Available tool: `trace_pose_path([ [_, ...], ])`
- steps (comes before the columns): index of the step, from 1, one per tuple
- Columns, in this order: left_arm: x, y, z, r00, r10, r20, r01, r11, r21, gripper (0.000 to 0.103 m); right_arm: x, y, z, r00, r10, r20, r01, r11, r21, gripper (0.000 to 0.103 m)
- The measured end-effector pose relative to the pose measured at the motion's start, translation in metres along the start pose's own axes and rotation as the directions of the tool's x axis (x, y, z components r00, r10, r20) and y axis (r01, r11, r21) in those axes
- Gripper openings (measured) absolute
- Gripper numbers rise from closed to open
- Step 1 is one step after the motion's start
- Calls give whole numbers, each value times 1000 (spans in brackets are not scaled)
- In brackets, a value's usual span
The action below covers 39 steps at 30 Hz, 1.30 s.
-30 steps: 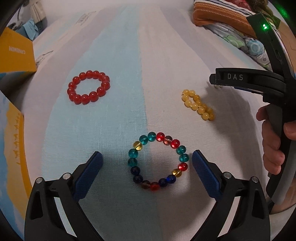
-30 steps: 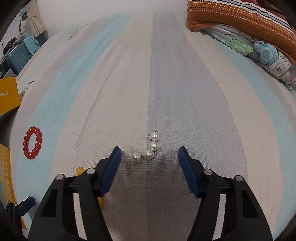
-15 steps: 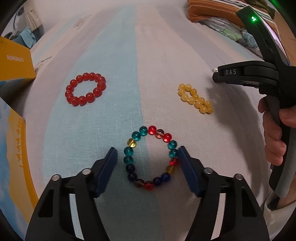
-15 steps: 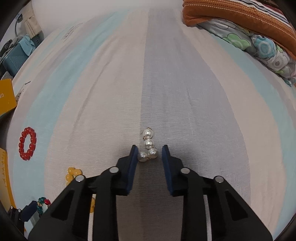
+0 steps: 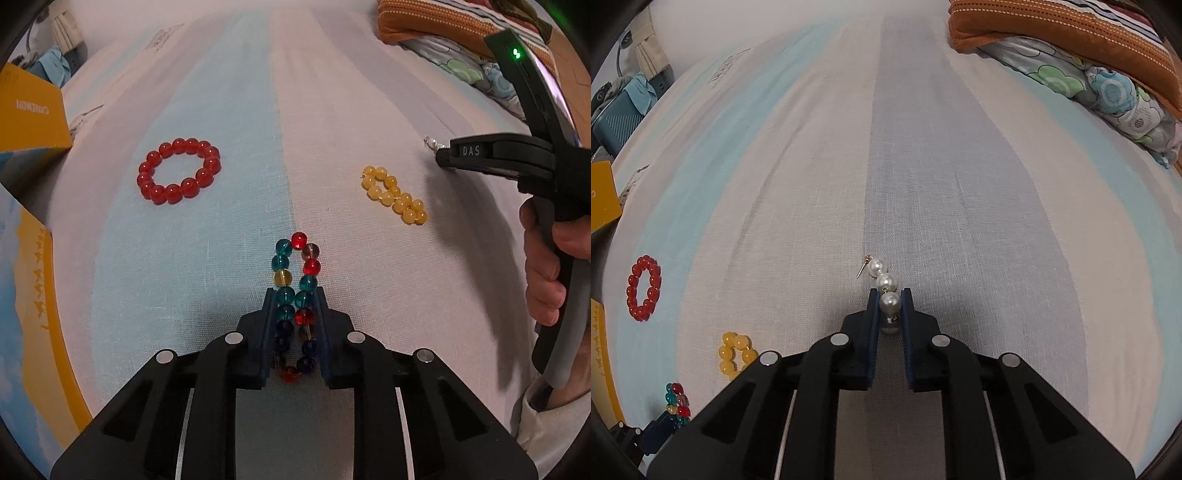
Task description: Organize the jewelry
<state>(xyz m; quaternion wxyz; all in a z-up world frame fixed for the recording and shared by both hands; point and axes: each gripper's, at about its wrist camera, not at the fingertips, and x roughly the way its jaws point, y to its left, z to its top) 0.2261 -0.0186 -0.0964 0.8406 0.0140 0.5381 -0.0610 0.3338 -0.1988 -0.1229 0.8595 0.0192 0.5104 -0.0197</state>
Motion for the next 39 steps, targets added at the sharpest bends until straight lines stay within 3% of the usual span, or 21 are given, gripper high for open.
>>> trace_pose_path([
  [23, -19, 8, -3, 999, -23, 28, 24, 999, -23, 18, -26, 3, 0, 998, 14, 58, -13, 1000, -8, 11],
  [24, -21, 7, -3, 999, -23, 31, 24, 999, -22, 0, -27, 3, 0, 998, 15, 60, -14, 1000, -9, 11],
  [36, -28, 12, -3, 999, -13, 39, 15, 999, -36, 1, -40, 7, -4, 996, 25, 82, -23, 999, -23, 11],
  [39, -23, 18, -2, 999, 25, 37, -23, 998, -51, 4, -42, 9, -5, 996, 26, 85, -24, 999, -26, 11],
])
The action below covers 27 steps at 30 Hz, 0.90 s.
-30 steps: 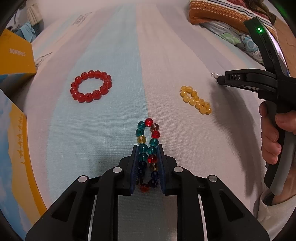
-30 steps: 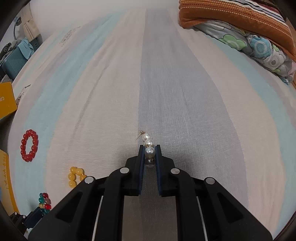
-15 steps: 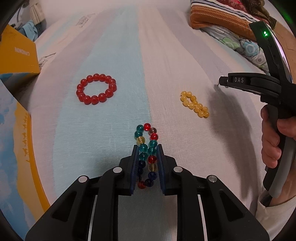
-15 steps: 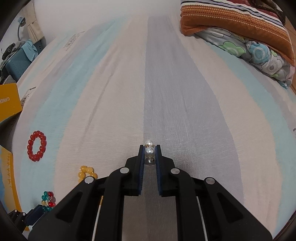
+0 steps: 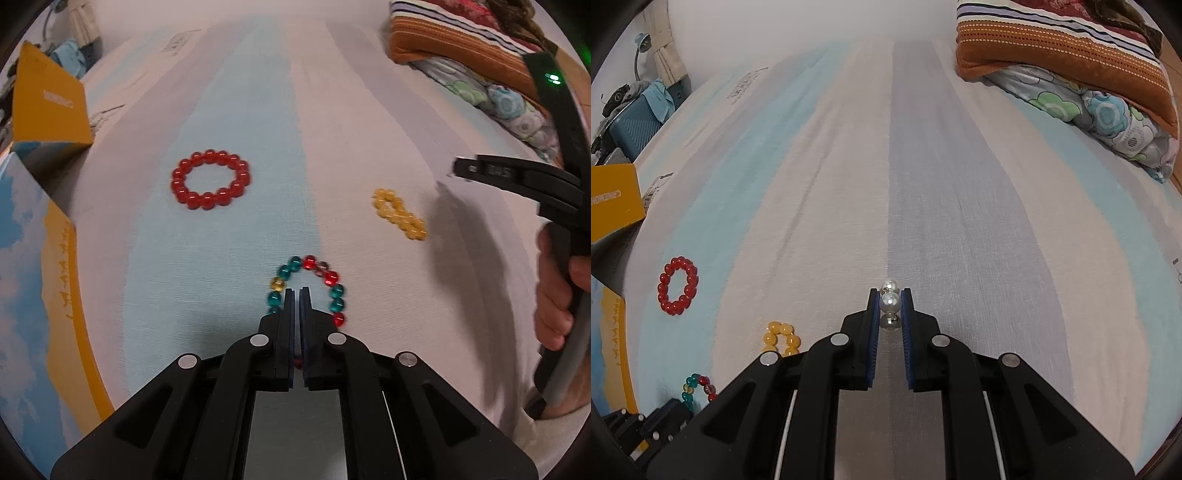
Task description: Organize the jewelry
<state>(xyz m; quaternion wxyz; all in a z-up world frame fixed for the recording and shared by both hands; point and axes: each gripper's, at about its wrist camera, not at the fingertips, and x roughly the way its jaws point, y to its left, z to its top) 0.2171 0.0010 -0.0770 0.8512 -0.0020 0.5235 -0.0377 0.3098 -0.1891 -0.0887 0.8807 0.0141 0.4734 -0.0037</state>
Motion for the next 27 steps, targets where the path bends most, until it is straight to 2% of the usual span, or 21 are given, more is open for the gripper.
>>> trace_pose_path([
  [4, 12, 5, 1, 999, 32, -19, -32, 999, -8, 17, 2, 1, 0, 1000, 0, -4, 0, 1000, -5, 11],
  [8, 19, 6, 1, 999, 39, -28, -39, 999, -6, 19, 3, 3, 0, 1000, -1, -6, 1, 1000, -8, 11],
  [12, 22, 5, -1, 999, 41, -31, -41, 999, -2, 17, 3, 2, 0, 1000, -1, -6, 1, 1000, -9, 11],
  [13, 21, 5, -1, 999, 35, -27, -35, 999, -1, 9, 3, 2, 0, 1000, -1, -6, 1, 1000, -9, 11],
  [27, -2, 5, -1, 1000, -8, 12, 8, 1000, -24, 9, -8, 4, 0, 1000, 5, 13, -5, 1000, -13, 11],
])
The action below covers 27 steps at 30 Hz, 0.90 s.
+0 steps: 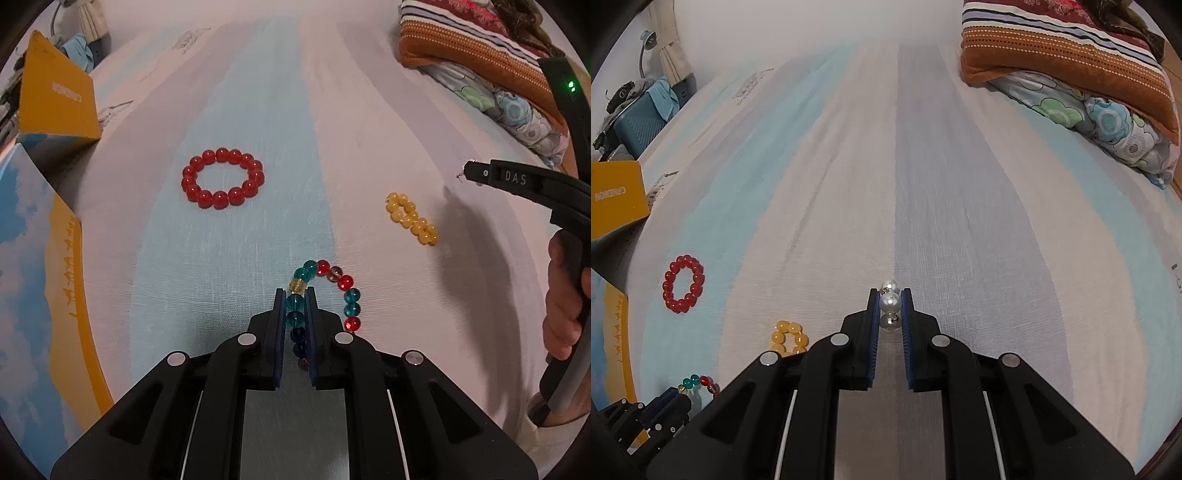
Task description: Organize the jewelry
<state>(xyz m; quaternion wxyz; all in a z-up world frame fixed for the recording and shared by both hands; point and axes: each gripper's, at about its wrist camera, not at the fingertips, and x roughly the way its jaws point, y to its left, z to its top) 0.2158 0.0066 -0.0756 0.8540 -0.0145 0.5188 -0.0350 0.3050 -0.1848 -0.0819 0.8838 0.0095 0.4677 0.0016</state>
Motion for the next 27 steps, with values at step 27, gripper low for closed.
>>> trace_pose_path([
  [27, -85, 6, -15, 996, -7, 94, 9, 1000, -14, 9, -82, 16, -25, 998, 9, 59, -7, 999, -33, 11],
])
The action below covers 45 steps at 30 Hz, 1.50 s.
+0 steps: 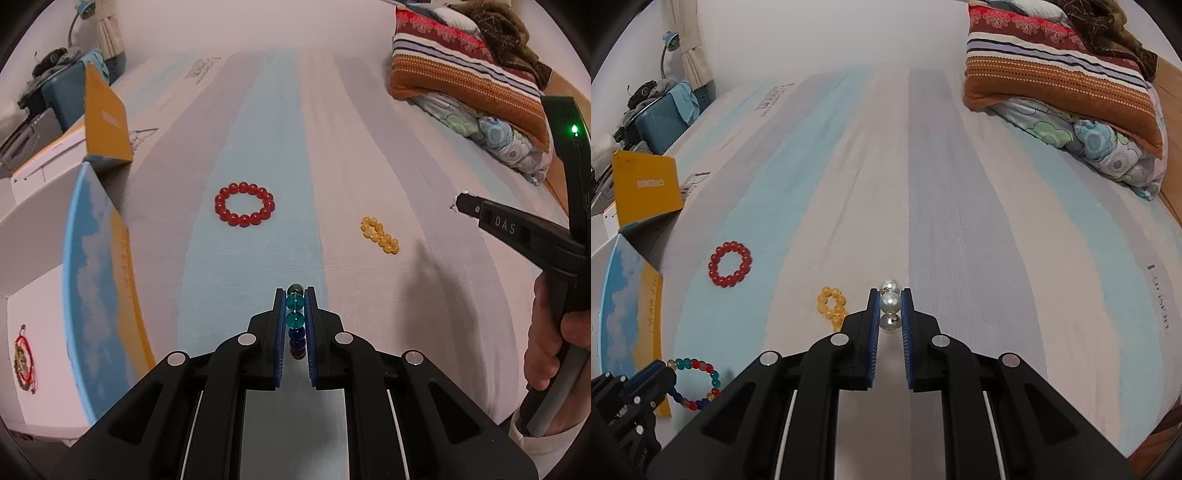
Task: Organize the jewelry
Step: 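Carry both held bracelets over the open white box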
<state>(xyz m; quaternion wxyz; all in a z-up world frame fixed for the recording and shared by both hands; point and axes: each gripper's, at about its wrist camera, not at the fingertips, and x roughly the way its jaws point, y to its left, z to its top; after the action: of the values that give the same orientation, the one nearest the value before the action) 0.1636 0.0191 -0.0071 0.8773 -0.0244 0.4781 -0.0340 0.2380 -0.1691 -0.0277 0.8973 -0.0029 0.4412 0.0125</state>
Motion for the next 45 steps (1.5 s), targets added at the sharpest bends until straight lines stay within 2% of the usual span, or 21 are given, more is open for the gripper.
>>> trace_pose_path([
  [12, -43, 15, -4, 999, 15, 46, -13, 1000, -26, 9, -40, 19, -14, 1000, 12, 13, -11, 1000, -28, 11],
  [25, -90, 44, -7, 994, 34, 104, -27, 997, -72, 9, -88, 64, -19, 996, 65, 56, -61, 995, -75, 11],
  [34, -128, 92, -11, 988, 44, 147, -22, 988, -151, 9, -114, 117, -22, 988, 124, 89, -112, 985, -132, 11],
  [39, -149, 124, -17, 982, 82, 169, -47, 979, -199, 9, -125, 156, -24, 979, 177, 100, -158, 972, -172, 11],
  [45, -156, 168, -29, 980, 134, 149, -92, 961, -260, 9, -132, 204, -30, 968, 235, 92, -209, 951, -229, 11],
])
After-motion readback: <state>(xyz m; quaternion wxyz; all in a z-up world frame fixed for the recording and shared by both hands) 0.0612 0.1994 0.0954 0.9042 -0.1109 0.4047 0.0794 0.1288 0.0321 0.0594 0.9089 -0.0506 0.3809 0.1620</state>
